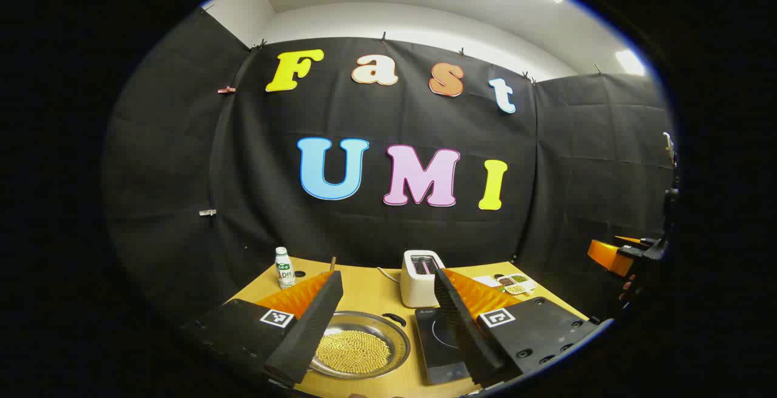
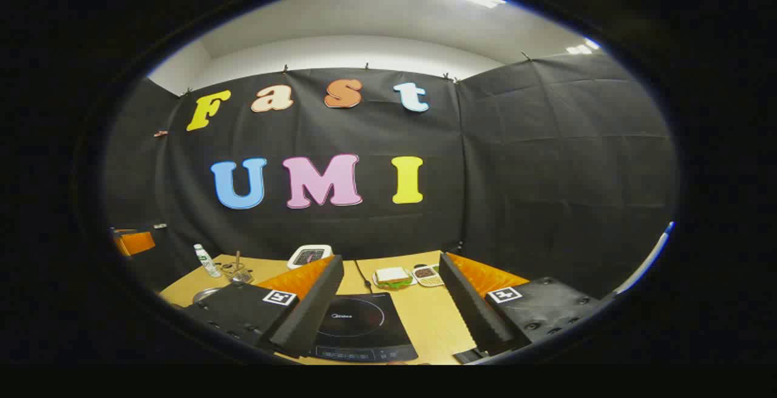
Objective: First push the handle of the pot to place it horizontally, then grasp the pot with both hands and set it on the induction cooktop.
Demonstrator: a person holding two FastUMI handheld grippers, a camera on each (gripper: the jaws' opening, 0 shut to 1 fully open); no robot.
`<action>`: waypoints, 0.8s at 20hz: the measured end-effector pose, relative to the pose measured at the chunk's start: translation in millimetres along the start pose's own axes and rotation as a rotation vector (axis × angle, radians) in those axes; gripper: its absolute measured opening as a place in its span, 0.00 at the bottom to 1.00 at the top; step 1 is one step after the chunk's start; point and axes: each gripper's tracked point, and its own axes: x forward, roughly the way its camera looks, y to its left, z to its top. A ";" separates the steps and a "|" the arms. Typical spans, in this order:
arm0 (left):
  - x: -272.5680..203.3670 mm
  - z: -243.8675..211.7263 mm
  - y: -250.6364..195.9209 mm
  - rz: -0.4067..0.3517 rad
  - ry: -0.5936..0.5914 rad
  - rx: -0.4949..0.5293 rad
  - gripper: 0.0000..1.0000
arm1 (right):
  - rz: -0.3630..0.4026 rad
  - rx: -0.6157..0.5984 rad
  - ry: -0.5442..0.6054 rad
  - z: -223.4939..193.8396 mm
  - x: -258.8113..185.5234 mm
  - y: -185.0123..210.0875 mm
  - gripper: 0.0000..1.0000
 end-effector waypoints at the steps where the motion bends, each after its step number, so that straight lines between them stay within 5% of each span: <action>1: -1.3 0.7 2.7 0.005 -0.002 -0.001 0.95 | 0.009 -0.004 -0.004 1.1 0.6 3.4 0.94; 16: 1.5 -8.2 14.3 0.016 0.033 0.008 0.95 | 0.026 0.002 0.015 3.3 -4.7 14.6 0.98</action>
